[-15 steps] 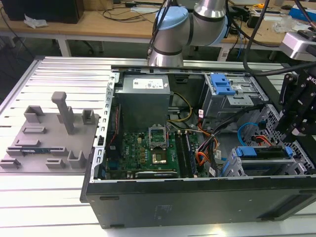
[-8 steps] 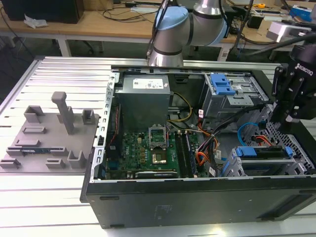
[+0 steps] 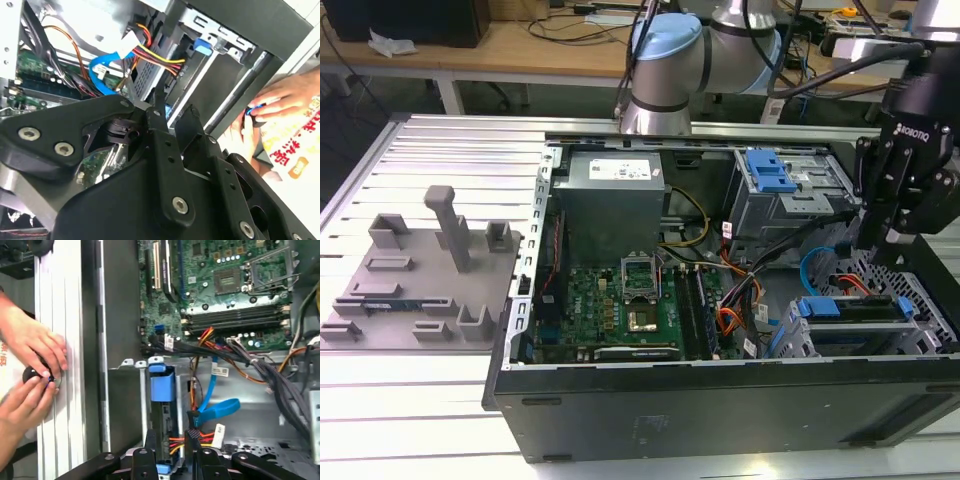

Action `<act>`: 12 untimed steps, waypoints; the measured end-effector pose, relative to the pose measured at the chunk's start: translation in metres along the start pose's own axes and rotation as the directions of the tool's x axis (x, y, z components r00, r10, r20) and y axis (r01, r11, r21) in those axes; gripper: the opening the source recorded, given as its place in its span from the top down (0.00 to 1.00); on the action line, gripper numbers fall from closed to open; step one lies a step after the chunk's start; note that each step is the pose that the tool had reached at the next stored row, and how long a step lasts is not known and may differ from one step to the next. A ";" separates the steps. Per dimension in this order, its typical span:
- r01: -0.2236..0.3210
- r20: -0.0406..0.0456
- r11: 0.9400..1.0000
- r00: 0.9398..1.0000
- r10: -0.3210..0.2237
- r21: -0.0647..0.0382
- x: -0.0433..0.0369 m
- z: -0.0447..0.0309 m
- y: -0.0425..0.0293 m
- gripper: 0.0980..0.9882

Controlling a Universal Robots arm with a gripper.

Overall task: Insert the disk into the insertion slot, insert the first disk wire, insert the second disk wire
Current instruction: 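Insert the second disk wire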

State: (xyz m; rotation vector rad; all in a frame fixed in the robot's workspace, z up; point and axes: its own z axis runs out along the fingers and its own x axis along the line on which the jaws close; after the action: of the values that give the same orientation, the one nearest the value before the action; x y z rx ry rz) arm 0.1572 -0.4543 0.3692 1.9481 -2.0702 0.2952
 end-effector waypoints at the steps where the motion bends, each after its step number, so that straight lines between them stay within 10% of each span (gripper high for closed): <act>1: -0.007 0.010 1.000 1.000 0.007 0.014 -0.0013 -0.0006 0.0008 0.70; 10: -0.014 0.006 1.000 1.000 0.014 0.020 -0.0096 -0.0019 0.0224 0.70; 12: -0.014 -0.011 1.000 1.000 0.014 0.022 -0.0167 -0.0034 0.0231 0.70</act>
State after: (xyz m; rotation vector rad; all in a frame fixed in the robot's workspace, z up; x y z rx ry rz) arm 0.1352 -0.4359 0.3677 1.9408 -2.0831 0.3328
